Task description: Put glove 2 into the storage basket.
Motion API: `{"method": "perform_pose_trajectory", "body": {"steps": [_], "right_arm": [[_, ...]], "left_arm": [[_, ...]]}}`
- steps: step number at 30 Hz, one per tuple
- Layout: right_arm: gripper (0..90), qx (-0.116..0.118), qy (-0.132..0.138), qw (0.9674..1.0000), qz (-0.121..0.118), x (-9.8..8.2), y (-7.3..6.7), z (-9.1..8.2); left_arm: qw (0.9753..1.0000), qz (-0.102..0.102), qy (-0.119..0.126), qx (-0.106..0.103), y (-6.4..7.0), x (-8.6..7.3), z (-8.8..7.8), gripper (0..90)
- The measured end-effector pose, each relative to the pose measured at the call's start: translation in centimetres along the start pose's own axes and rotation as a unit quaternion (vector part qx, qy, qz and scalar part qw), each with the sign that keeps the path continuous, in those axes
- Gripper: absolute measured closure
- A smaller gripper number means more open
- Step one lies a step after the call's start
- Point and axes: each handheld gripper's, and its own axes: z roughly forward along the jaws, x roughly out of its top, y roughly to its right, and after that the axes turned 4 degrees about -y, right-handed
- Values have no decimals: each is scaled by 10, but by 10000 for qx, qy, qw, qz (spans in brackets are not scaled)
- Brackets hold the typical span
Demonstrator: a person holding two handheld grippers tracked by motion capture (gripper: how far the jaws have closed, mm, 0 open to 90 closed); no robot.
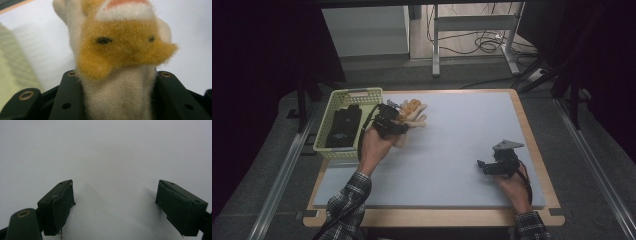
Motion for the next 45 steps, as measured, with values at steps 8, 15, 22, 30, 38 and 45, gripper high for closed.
{"method": "perform_pose_trajectory", "body": {"steps": [8,15,22,30,38,45], "right_arm": [[146,-2,1,10000,5,0,0,0],[146,-6,12,10000,3,0,-1,0],[146,-8,9,10000,7,0,-1,0],[146,-8,11,10000,7,0,-1,0],[146,-5,12,10000,8,0,-1,0],[146,-3,12,10000,11,0,0,0]], "left_arm": [[9986,-338,115,379,-37,-3,-25,586],[9945,-744,166,713,-77,-16,-41,585],[9885,-1155,131,963,-110,-32,-39,582],[9827,-1486,13,1105,-133,-41,-13,580],[9822,-1419,-419,1160,-139,-38,21,586],[9816,-1253,-852,1163,-133,-30,50,599]]}}
